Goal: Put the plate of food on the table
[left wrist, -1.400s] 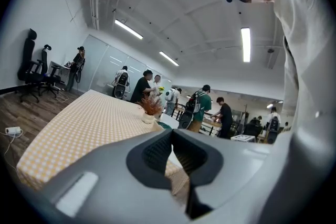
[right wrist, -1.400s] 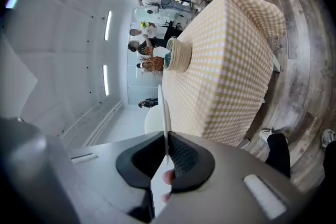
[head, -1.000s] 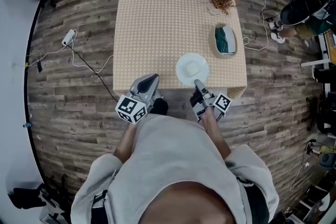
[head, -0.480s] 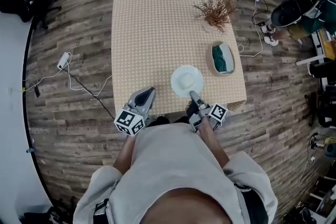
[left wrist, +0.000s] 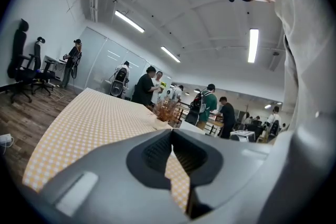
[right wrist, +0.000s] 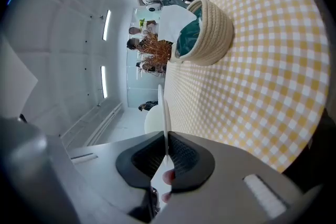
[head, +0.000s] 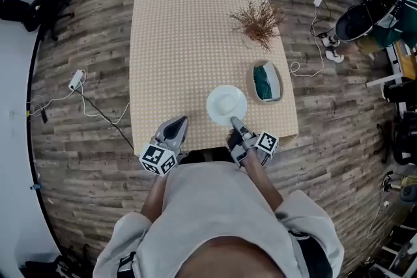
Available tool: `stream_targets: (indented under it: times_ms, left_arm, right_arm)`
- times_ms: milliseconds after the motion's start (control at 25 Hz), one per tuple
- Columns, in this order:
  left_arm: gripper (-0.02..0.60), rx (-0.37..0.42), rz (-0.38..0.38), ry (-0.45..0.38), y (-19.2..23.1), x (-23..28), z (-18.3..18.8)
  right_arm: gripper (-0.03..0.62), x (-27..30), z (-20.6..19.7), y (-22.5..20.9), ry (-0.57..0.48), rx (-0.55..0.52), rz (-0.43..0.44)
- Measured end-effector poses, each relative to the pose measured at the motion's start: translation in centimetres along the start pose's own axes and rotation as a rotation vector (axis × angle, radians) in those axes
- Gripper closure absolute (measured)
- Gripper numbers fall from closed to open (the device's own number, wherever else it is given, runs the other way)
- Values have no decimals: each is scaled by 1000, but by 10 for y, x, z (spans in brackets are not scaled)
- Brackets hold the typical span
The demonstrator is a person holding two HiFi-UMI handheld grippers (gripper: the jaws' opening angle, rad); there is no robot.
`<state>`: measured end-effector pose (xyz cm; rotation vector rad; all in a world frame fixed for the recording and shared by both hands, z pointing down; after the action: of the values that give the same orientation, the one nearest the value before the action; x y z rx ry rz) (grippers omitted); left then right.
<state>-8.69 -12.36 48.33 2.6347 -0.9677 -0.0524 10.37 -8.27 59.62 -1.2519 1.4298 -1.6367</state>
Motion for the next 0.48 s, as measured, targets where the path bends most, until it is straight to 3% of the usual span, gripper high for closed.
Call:
stream_targets:
  times_ms: [480]
  left_arm:
    - [572,-9,69,-17,-34,40,-3]
  right_arm:
    - [579,4,44,2,89,-5,10]
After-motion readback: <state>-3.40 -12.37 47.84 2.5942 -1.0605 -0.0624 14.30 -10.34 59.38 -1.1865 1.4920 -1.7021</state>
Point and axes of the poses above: the fingertips, and each gripper's own axes: x forward along the fingers, y to its left, z out of its top, the point moved 1 cm from there along -x, backward along the fingers, and after that the axes turned 6 degrees about -y, right-handed, at the moved point
